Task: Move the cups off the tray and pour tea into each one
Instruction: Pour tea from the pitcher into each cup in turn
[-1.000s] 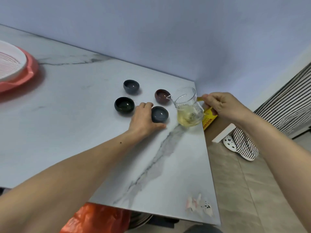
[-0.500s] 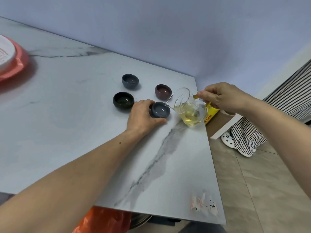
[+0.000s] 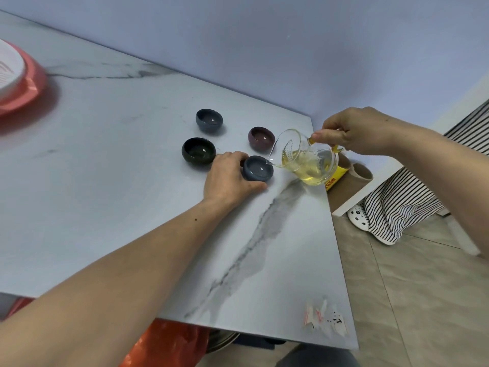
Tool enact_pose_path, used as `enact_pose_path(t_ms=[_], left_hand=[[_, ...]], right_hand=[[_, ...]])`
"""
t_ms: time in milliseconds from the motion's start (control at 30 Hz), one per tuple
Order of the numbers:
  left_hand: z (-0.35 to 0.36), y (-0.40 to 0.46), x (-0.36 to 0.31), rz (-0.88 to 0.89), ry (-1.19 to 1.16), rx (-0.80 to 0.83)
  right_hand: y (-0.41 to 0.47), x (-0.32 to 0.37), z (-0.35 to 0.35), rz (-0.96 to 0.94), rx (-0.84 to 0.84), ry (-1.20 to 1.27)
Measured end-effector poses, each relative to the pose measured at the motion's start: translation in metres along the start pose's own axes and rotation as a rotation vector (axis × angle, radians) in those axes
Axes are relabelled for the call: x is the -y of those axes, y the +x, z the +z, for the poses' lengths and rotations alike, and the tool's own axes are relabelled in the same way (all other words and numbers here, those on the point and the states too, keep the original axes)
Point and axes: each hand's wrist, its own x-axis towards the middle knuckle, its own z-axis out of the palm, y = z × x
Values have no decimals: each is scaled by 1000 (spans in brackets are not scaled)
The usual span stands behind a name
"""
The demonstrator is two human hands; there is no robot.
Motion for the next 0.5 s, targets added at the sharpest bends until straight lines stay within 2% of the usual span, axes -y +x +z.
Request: enact_pose_path(t_ms=[500], left_hand=[[-1,-2,-4,3,13,4]], right_hand=[[5,16,-19,-43,61,-214]])
